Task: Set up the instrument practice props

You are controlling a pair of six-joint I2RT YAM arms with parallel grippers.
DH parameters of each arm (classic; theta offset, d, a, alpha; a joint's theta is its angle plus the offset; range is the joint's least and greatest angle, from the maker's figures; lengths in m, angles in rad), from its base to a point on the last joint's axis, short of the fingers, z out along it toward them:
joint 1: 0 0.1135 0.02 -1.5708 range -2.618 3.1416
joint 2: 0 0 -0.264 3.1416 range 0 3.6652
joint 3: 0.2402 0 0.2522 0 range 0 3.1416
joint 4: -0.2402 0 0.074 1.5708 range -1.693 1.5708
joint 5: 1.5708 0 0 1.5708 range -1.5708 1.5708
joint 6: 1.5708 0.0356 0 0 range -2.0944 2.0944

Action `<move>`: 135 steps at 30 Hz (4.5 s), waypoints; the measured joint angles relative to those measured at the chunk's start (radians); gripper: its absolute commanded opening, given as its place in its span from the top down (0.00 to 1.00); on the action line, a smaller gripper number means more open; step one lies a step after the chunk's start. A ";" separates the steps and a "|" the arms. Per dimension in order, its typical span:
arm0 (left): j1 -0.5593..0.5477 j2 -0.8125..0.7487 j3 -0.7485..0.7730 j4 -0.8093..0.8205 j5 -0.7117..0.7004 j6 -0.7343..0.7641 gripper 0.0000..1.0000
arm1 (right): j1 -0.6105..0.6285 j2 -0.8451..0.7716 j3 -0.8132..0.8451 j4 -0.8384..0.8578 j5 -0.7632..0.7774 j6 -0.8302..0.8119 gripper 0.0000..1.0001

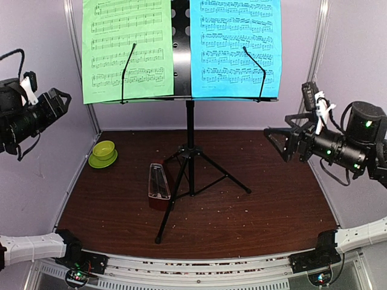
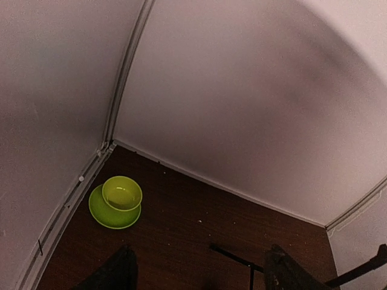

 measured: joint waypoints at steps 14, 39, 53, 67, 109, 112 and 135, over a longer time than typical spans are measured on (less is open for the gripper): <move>0.215 0.004 -0.505 0.093 0.463 -0.188 0.29 | -0.113 -0.021 -0.342 0.026 -0.110 0.142 0.02; -0.487 0.372 -0.682 0.291 0.648 0.000 0.57 | -0.302 0.352 -0.495 0.129 -0.485 0.115 0.14; -0.489 0.563 -0.633 0.389 0.615 0.020 0.74 | -0.351 0.561 -0.433 0.232 -0.501 0.130 0.47; -0.469 0.702 -0.476 0.377 0.488 0.058 0.87 | -0.450 0.673 -0.314 0.268 -0.436 0.107 0.53; -0.330 0.793 -0.154 0.410 0.500 0.232 0.34 | -0.597 0.840 -0.026 0.270 -0.420 0.020 0.31; -0.323 0.686 -0.186 0.386 0.488 0.232 0.29 | -0.583 0.775 -0.069 0.285 -0.433 0.033 0.29; -0.289 0.816 0.017 0.168 0.166 -0.134 0.04 | -0.553 0.449 -0.279 0.304 -0.190 0.173 0.00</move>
